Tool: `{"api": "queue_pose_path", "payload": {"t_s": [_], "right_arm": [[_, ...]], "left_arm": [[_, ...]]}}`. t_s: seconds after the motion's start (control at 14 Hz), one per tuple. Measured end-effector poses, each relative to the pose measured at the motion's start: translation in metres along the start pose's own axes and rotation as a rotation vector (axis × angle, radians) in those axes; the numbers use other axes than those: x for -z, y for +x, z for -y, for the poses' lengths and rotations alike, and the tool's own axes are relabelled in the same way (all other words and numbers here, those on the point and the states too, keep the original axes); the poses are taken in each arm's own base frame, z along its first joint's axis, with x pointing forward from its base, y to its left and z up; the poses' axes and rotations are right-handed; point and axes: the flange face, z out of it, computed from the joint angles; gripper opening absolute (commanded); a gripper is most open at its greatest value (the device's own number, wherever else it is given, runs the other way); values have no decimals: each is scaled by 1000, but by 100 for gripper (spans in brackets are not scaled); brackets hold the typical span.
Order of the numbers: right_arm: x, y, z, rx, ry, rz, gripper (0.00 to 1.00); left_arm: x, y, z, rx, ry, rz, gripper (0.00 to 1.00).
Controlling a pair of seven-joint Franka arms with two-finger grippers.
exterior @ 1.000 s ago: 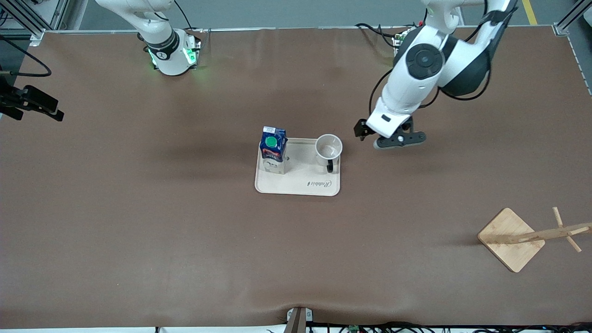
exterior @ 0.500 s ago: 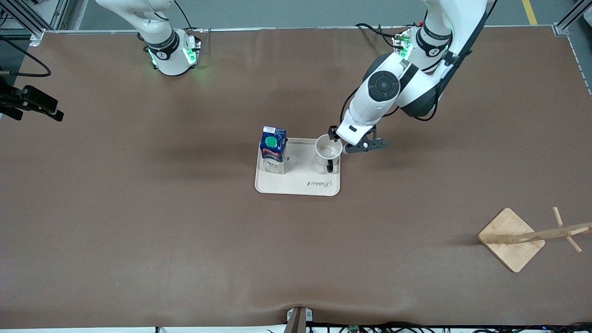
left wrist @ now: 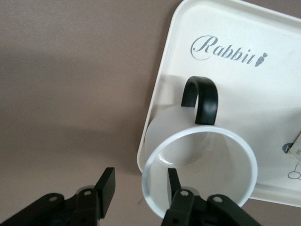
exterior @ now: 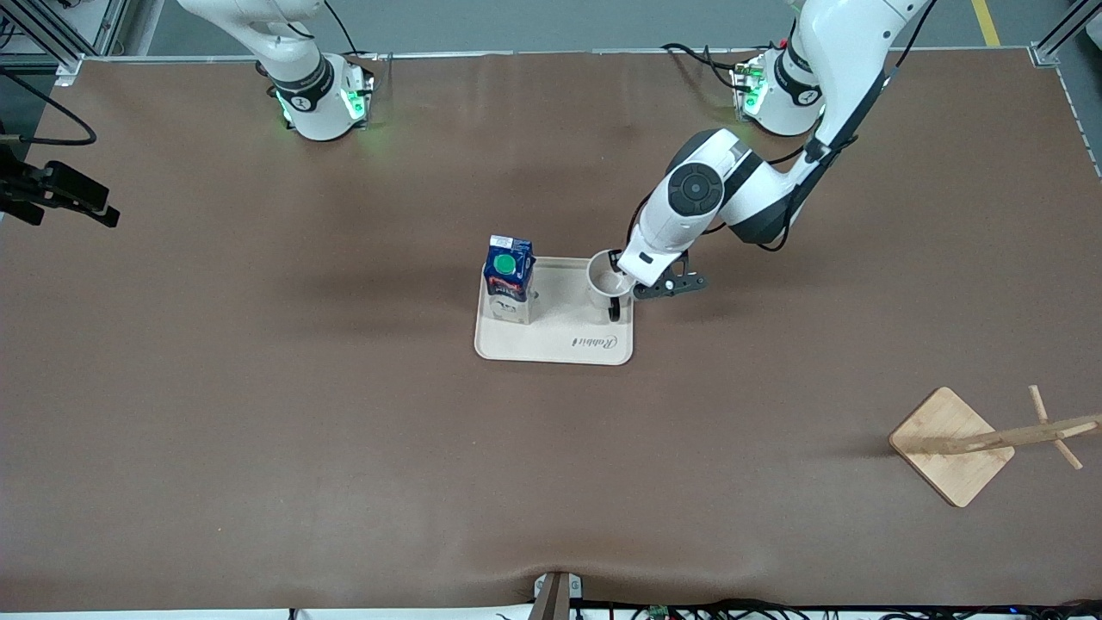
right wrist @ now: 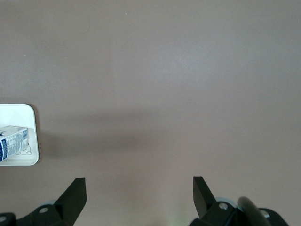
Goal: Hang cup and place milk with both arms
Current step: 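Close the left gripper on the white mug rim, then carry the mug with the left gripper to the wooden stand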
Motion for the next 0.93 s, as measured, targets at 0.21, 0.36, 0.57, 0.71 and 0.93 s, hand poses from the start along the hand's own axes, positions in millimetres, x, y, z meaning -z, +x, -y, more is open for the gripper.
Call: {"api": "queue_pose_path", "payload": {"t_s": [0.21, 0.36, 0.57, 0.71, 0.93], "right_arm": [[0, 0, 0, 0, 0, 0, 100], [0, 0, 0, 0, 0, 0, 100], [0, 0, 1, 2, 0, 1, 100], [0, 0, 4, 7, 0, -1, 100], [0, 1, 6, 11, 0, 0, 100]], "left_arm": [[-1, 5, -5, 3, -17, 2, 0], [4, 11, -10, 6, -35, -6, 0], [28, 31, -14, 15, -49, -39, 0], [69, 49, -14, 32, -24, -56, 0], [167, 77, 0, 43, 37, -82, 0]]}}
